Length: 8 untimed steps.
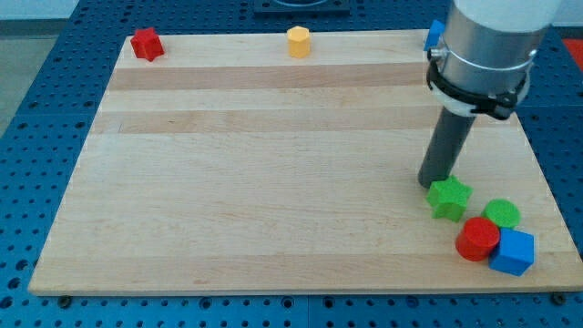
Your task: Push the red star below yellow hexagon
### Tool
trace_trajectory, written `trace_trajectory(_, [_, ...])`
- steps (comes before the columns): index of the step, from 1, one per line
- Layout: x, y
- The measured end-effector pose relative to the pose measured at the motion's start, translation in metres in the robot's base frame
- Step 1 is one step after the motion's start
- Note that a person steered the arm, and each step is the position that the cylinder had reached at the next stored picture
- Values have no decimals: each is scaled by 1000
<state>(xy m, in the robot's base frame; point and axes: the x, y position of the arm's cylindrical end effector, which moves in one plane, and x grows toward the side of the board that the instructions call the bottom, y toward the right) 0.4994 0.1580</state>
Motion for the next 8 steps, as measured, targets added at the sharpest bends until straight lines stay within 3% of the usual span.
trace_trajectory(3, [18,15])
trace_trajectory(4, [-12,-23])
trace_trajectory(5, [-39,-120])
trace_trajectory(6, [-61,-252])
trace_trajectory(7, [-105,-377])
trace_trajectory(8, [-169,-462])
